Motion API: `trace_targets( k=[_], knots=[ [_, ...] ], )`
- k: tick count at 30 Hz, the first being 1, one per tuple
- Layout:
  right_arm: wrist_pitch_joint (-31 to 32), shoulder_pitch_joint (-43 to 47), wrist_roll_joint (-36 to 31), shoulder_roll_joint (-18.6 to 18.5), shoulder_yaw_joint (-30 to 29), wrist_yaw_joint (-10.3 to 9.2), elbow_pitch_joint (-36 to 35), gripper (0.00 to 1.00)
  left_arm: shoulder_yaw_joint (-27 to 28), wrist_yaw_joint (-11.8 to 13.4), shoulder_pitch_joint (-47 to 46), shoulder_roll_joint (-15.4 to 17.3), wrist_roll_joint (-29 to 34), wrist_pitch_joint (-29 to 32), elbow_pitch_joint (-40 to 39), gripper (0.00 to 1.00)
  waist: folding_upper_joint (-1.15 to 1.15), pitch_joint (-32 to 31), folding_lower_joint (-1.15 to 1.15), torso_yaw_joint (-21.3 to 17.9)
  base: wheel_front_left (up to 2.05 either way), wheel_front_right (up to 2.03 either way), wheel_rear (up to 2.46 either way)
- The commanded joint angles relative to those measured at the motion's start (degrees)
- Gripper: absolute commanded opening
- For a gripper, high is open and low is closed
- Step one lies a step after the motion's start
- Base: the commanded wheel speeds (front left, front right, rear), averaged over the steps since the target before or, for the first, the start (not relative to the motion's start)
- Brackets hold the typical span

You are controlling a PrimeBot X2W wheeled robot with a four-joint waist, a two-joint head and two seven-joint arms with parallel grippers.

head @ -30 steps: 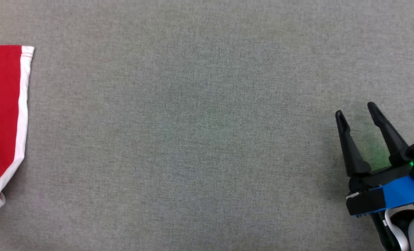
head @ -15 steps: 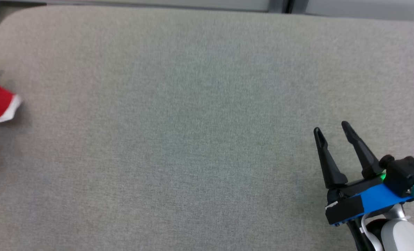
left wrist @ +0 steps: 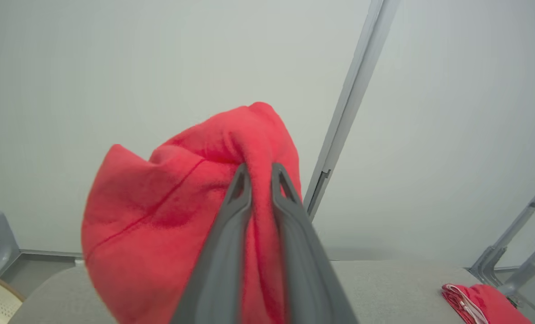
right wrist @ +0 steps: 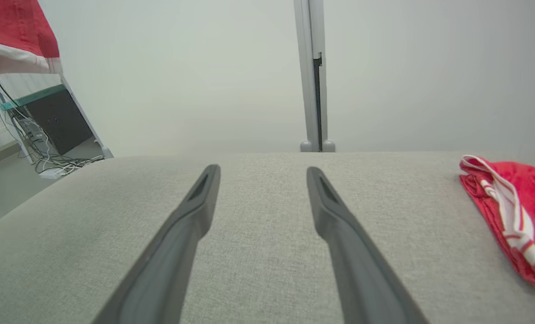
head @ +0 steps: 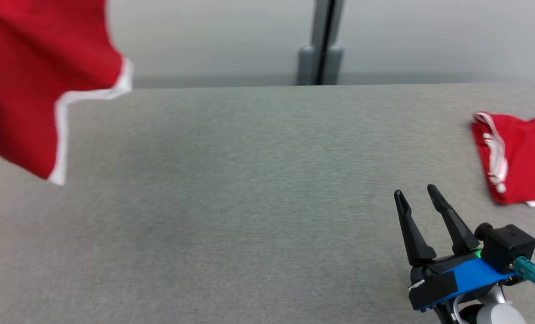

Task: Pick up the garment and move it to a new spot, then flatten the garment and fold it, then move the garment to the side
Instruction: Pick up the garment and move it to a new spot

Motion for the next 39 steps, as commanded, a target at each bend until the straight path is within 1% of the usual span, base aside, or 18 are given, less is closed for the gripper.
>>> trace_targets(
  k=[1,4,8,11,12,14,18,23,24,25,26,29,33,35,36,37,38,39],
  knots=[
    [-0.4,0.8,0.3,0.3,0.1,0.01,0.1,1.0,-1.3,1.0,0.4,-1.4,-0.7,1.0,-2.9,0.0,0.0,-2.0,0.01,-4.7,0.0,0.0,0.0],
    [-0.5,1.3,0.4,0.4,0.1,0.01,0.2,1.0,-3.2,2.2,1.4,-5.2,-2.6,1.6,-5.7,0.0,0.0,-2.3,0.01,-8.1,0.0,0.0,0.0],
    [-0.3,1.6,0.6,0.8,0.3,0.02,0.2,1.0,-5.8,3.1,4.0,-9.3,-4.0,1.0,-6.0,0.0,0.0,-1.8,0.01,-12.4,0.0,0.0,0.0],
    [-0.4,1.3,0.7,0.9,0.7,0.01,0.2,1.0,-8.3,3.2,7.0,-12.3,-3.3,-0.7,-5.1,0.0,0.0,-1.2,0.01,-15.6,0.0,0.0,0.0],
    [-0.5,1.5,0.8,0.9,0.6,0.01,0.2,1.0,-9.4,2.8,8.1,-13.3,-2.9,-1.5,-4.3,0.0,0.0,-1.0,0.01,-16.3,0.0,0.0,0.0],
    [-0.7,1.4,0.9,1.2,0.7,0.02,0.4,1.0,-11.4,2.4,10.4,-15.1,-2.2,-3.1,-1.8,0.0,0.0,-0.6,0.01,-18.1,0.0,0.0,0.0],
    [-1.1,0.8,1.4,1.5,2.0,0.01,0.7,1.0,-14.8,1.2,13.8,-17.2,0.6,-7.1,5.0,0.0,0.0,0.5,0.01,-21.2,0.0,0.0,0.0],
    [-1.8,0.4,1.9,1.7,2.4,0.02,1.3,1.0,-19.4,0.0,15.5,-19.4,4.8,-11.2,15.5,0.0,0.0,1.8,0.01,-22.6,0.0,0.0,0.0],
    [-2.0,0.4,1.9,1.7,2.2,0.02,1.4,1.0,-20.3,-0.5,15.7,-20.1,5.1,-11.7,17.6,0.35,0.0,2.0,0.01,-22.5,0.0,0.0,0.0],
    [-2.0,0.4,1.9,1.6,2.1,0.01,1.5,1.0,-20.8,-1.0,15.7,-21.0,5.0,-12.5,19.4,0.98,0.0,2.1,0.01,-22.4,0.0,0.0,0.0],
    [-2.1,0.3,1.8,1.7,1.9,0.02,1.6,1.0,-20.9,-1.2,15.6,-21.7,4.7,-13.4,21.2,1.0,0.0,2.2,0.01,-22.1,0.0,0.0,0.0],
    [-2.0,0.0,1.7,1.8,1.9,0.02,1.6,1.0,-21.9,-1.9,15.3,-22.2,5.4,-14.8,24.4,1.0,0.0,2.4,0.01,-21.5,0.0,0.0,0.0],
    [-2.3,-0.2,1.5,1.8,1.3,0.01,1.6,1.0,-22.8,-3.6,15.2,-23.8,5.7,-20.1,27.0,1.0,0.0,2.0,0.01,-19.4,0.0,0.0,0.0],
    [-2.3,-0.3,1.2,1.7,1.0,0.02,1.7,1.0,-22.4,-4.6,16.1,-24.1,5.2,-24.9,26.4,1.0,0.0,1.4,0.01,-18.2,0.0,0.0,0.0],
    [-2.1,-0.1,1.1,1.7,0.8,0.01,1.6,1.0,-21.7,-5.5,17.8,-24.5,3.9,-30.0,25.4,1.0,0.0,0.7,0.01,-17.1,0.0,0.0,0.0],
    [-2.1,-0.1,1.1,1.7,0.8,0.01,1.6,1.0,-21.7,-5.5,17.8,-24.5,3.9,-30.0,25.4,1.0,0.0,0.7,0.01,-17.1,0.0,0.0,0.0],
    [-1.9,-0.1,1.0,1.7,0.6,0.02,1.5,1.0,-21.6,-6.0,18.4,-24.6,3.7,-32.7,24.6,1.0,0.0,0.4,0.01,-16.4,0.0,0.0,0.0],
    [-1.6,0.1,0.8,1.4,0.4,0.01,1.1,1.0,-21.2,-6.4,20.0,-24.6,3.5,-37.6,23.4,1.0,0.0,-0.2,0.01,-15.1,0.0,0.0,0.0]
  ],
)
